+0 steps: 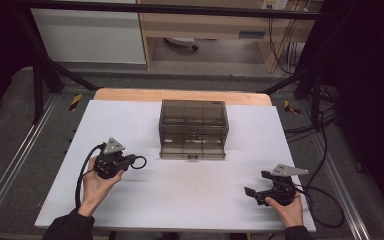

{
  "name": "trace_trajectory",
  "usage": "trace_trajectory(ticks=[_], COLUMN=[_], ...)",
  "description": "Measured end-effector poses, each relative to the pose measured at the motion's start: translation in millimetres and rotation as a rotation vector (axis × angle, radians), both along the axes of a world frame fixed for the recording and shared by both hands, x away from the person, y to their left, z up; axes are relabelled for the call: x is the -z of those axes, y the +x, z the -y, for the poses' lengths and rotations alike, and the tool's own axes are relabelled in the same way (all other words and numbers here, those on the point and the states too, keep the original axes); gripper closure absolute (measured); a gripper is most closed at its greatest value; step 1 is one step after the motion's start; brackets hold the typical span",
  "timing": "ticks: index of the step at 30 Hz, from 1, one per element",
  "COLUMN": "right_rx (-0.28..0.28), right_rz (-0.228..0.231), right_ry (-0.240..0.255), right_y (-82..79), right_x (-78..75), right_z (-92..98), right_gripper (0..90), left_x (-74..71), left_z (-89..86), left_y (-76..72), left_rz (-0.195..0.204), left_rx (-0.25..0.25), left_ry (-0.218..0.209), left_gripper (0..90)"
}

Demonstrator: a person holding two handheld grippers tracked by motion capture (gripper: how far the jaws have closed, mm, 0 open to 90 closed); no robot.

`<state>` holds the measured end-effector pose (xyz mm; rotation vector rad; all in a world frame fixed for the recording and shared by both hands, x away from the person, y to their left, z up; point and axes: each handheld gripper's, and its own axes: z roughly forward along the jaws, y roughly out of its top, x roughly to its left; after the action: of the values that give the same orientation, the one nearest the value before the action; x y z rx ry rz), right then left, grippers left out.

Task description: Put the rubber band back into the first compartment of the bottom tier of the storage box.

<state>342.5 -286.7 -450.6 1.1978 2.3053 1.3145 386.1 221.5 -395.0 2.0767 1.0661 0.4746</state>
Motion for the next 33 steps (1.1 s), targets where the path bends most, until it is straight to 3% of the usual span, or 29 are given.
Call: trace_trajectory(ticks=[33], right_rx=[-0.001], right_rz=[-0.001], right_ry=[-0.003], right_y=[-0.2], right_x=[-0.3], right_z=[0.4], right_gripper=[0.8], left_x=[-15.8], left_z=[38.6], left_y=[26.9], left_rz=[0.007], left_rx=[0.026], left_ry=[0.003], left_gripper=[86.7])
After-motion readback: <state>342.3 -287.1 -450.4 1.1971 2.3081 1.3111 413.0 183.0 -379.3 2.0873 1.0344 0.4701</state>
